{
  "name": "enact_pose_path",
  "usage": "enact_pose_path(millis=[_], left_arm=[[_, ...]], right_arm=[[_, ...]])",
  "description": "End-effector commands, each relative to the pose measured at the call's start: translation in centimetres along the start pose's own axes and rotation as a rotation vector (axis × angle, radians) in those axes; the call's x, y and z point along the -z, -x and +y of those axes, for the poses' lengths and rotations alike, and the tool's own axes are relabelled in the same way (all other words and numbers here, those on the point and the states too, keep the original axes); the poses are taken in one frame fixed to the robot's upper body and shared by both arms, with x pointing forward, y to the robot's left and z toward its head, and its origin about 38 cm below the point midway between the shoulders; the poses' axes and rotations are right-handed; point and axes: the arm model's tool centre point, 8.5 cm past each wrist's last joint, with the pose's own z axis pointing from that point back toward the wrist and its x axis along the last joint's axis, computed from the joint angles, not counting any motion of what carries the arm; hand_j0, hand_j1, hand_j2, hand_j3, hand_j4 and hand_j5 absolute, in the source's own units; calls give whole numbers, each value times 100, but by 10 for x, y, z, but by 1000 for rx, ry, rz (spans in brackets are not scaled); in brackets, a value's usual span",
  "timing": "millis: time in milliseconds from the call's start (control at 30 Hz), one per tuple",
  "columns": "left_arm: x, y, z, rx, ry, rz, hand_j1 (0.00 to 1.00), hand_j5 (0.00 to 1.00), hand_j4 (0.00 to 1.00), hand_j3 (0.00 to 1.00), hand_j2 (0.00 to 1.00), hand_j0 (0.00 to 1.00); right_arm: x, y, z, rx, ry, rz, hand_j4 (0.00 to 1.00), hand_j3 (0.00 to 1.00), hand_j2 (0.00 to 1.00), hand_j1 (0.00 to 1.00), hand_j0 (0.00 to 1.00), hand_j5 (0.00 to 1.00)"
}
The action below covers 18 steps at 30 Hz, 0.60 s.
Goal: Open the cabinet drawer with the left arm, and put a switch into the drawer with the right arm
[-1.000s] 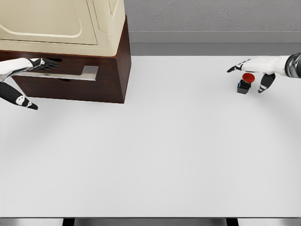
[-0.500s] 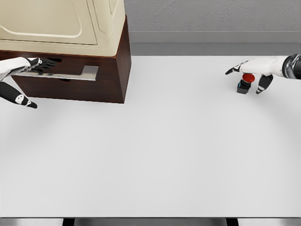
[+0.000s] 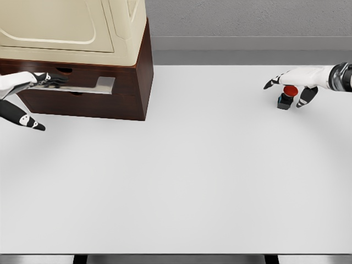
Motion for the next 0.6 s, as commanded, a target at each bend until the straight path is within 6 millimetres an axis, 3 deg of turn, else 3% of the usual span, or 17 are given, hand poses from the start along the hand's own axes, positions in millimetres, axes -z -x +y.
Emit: enact_pose_path(millis=[0, 100, 200, 567], left_arm=[[1, 21, -18, 92, 62, 83, 100, 100, 100, 100, 100, 100], [0, 22, -20, 92, 71, 84, 100, 100, 100, 100, 100, 100], [-4, 24, -21, 92, 77, 91, 100, 100, 100, 100, 100, 100], [-21, 26, -31, 100, 115, 79, 100, 100, 100, 100, 100, 100]], right_arm=[[-1, 0, -1, 5, 5, 1, 81, 81, 81, 81, 81, 81], [0, 0, 0, 5, 4, 0, 81, 81, 81, 81, 81, 81], [1, -1, 1, -4, -6, 0, 100, 100, 100, 100, 100, 100], [1, -1, 0, -4, -4, 0, 95, 95, 95, 95, 95, 95]])
